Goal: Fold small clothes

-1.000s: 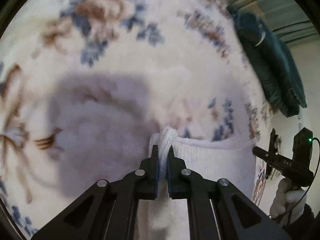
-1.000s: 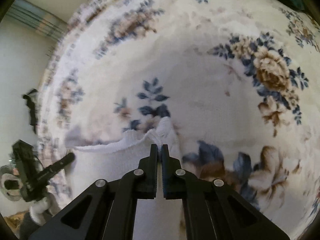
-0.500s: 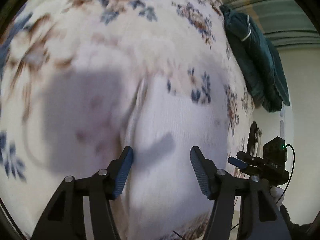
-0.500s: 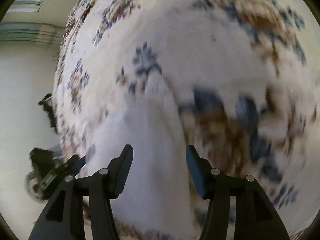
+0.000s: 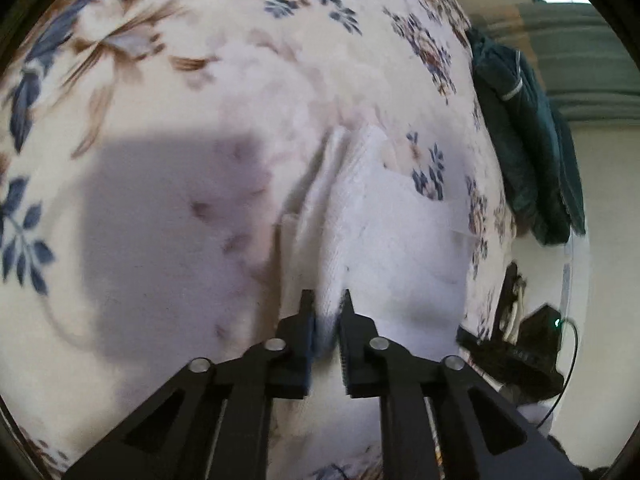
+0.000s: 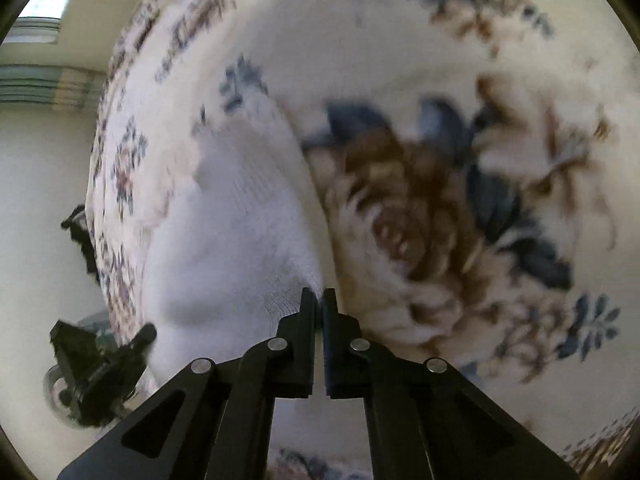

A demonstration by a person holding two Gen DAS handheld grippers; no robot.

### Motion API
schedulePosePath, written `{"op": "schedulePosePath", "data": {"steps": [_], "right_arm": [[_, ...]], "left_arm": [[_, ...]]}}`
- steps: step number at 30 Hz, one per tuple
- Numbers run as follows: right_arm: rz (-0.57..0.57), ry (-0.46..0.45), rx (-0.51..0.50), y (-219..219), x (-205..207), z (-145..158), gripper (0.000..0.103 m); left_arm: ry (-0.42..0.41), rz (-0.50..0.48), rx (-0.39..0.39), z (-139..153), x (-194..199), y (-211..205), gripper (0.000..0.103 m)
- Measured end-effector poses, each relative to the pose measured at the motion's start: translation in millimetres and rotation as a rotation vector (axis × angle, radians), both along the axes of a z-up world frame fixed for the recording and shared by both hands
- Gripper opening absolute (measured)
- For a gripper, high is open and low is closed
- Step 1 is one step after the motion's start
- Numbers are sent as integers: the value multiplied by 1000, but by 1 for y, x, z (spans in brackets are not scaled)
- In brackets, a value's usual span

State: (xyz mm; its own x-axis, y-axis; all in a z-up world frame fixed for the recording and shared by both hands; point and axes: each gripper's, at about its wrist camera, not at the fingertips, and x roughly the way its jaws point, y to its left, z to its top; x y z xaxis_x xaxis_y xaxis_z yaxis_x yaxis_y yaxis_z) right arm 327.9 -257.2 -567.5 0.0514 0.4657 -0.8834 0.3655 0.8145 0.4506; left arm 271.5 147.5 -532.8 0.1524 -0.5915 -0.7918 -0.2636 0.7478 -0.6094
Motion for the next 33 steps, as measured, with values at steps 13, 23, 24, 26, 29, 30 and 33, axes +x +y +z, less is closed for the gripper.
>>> {"op": "schedulePosePath", "data": {"steps": [13, 23, 24, 26, 29, 30, 33], "right_arm": [[-17, -135, 8, 1, 90, 0, 5], [-63, -275, -65, -5, 125, 48, 4], [-50, -246, -79, -2, 134, 37, 4], [-13, -170, -129, 7, 145, 9, 4], [57, -116, -162, 18, 147, -10, 4], [69, -97, -147, 19, 146, -12, 4], [62, -53, -58, 14, 143, -12, 8]], "left_arm": [[-159, -192, 127, -2, 92, -55, 7], [-193, 4, 72, 3, 109, 7, 7], [-156, 10, 69, -11, 113, 9, 7], [-109, 13, 54, -29, 113, 7, 7], [-66, -16, 25, -39, 104, 2, 10], [-56, -14, 10, -37, 100, 3, 12], [-37, 3, -37, -27, 83, 10, 40]]}}
